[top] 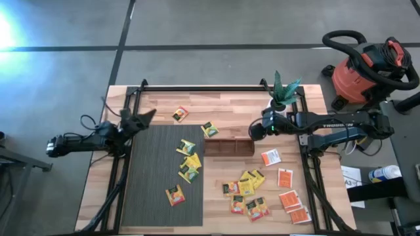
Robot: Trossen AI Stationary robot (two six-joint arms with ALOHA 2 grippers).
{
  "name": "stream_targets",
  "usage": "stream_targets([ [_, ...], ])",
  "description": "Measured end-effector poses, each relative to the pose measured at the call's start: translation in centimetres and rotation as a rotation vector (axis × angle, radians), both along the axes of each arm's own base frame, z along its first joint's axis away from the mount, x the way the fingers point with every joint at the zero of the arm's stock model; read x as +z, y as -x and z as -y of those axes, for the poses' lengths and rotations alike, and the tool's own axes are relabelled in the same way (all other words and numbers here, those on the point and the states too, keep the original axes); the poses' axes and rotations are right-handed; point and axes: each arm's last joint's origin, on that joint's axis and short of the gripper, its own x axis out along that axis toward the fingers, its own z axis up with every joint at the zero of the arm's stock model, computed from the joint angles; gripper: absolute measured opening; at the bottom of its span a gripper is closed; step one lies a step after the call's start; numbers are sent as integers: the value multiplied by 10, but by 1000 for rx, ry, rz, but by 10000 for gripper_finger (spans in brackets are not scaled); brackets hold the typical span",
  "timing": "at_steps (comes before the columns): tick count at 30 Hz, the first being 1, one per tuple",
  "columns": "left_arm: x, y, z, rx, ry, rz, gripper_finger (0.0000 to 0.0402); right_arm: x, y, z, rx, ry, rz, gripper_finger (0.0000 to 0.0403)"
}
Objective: Pick & Place Tea
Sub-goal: Put the orange tea bag into the left section of the wooden organizer
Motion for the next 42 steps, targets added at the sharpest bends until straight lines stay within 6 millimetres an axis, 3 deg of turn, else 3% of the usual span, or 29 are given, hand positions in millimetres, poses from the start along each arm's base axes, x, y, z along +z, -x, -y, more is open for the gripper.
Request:
stream_targets([
  [4,-5,-10,-1,8,16,-102,14,4,-3,11,14,-2,59,171],
  [12,22,-24,-5,114,-101,-221,91,9,-8,18,42,29,125,171],
  [17,39,-31,-9,157,-210,-328,92,13,-15,20,62,66,193,171],
  [22,32,-40,-21,161,-130,-520,74,8,-31,25,62,88,238,171],
  [29,19,-51,-46,128,-3,-644,18,-11,-66,39,102,0,300,171],
  [31,26,-54,-56,149,9,-626,5,-13,-78,45,113,-21,291,171],
  [38,23,-65,-92,41,42,-778,1,-5,-134,71,222,-21,292,171],
  [42,10,-72,-111,11,102,-941,1,1,-161,88,270,2,228,171],
])
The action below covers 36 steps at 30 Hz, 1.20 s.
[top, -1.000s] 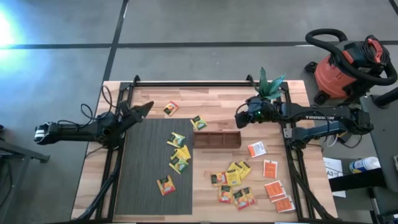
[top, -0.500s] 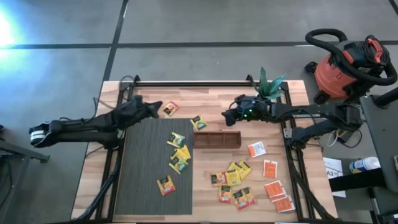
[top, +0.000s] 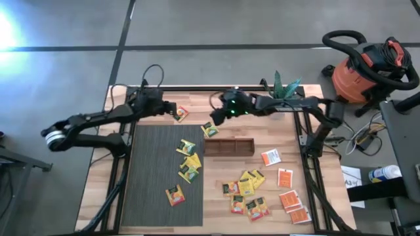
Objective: Pick & Place Tea
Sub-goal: Put the orange tea bag into the left section of the wooden organizer
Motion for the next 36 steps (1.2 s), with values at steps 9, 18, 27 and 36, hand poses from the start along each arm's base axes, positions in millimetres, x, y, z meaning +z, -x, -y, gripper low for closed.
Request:
stream_targets([
  [9,-34,-11,-35,-80,204,-87,0,3,-25,33,88,1,-92,160],
  [18,-71,-2,-52,-72,323,-195,0,-20,-35,61,64,-196,-67,140],
  [27,-72,-1,-51,-92,309,-223,0,-50,-59,72,77,-273,-89,141],
  [36,-63,-1,-39,-131,315,-235,0,-60,-79,86,55,-270,-97,153],
])
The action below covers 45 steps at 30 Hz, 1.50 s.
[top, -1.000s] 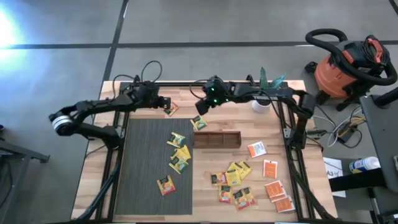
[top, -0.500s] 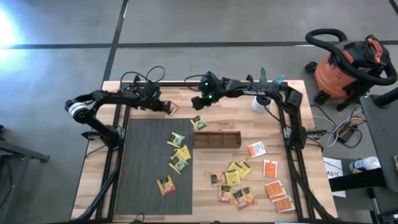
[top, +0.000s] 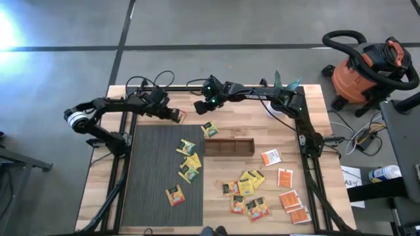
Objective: Pick & Place Tea
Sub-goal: Put the orange tea bag into the left section of the wooden organizer
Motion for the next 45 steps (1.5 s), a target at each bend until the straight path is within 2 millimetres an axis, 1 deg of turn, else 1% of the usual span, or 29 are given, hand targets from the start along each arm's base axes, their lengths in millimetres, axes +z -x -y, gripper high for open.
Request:
stream_targets([
  [2,-2,-1,1,-3,1,-2,0,0,-1,1,-6,0,-25,160],
  [5,-7,0,1,1,7,-16,0,5,-3,3,-16,2,-15,168],
  [10,-12,-1,2,13,2,-4,0,7,-4,3,-32,-24,-18,176],
  [16,-14,-10,2,9,25,81,0,24,-7,1,-24,-82,-8,171],
  [21,-18,-19,7,-29,50,105,0,36,-11,2,-22,-55,19,162],
  [24,-19,-26,13,-68,59,117,0,33,-8,5,-35,-34,-7,156],
  [28,-19,-31,17,-70,64,140,0,27,2,6,-15,-47,-97,150],
  [33,-17,-36,18,-60,55,177,0,23,7,2,34,-71,-163,142],
  [38,-17,-40,23,-88,50,182,0,21,7,-7,58,-65,-202,134],
  [45,-24,-53,31,-123,47,194,0,18,11,-11,80,-37,-278,143],
])
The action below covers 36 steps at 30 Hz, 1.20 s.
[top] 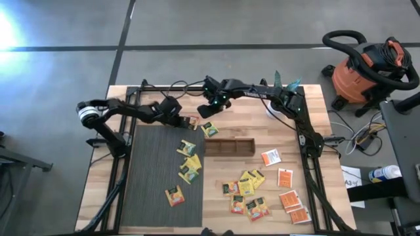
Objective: Pick & Place Tea
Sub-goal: Put the orange tea bag into the left section of the wooden organizer
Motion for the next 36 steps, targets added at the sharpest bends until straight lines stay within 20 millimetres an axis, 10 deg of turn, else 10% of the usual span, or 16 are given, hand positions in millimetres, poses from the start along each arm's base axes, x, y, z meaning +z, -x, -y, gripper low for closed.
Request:
stream_targets([
  [24,-17,-39,-32,67,-89,19,0,19,20,9,23,55,-64,158],
  [36,-4,-63,-42,-22,-38,90,0,-1,43,50,-82,53,-134,162],
])
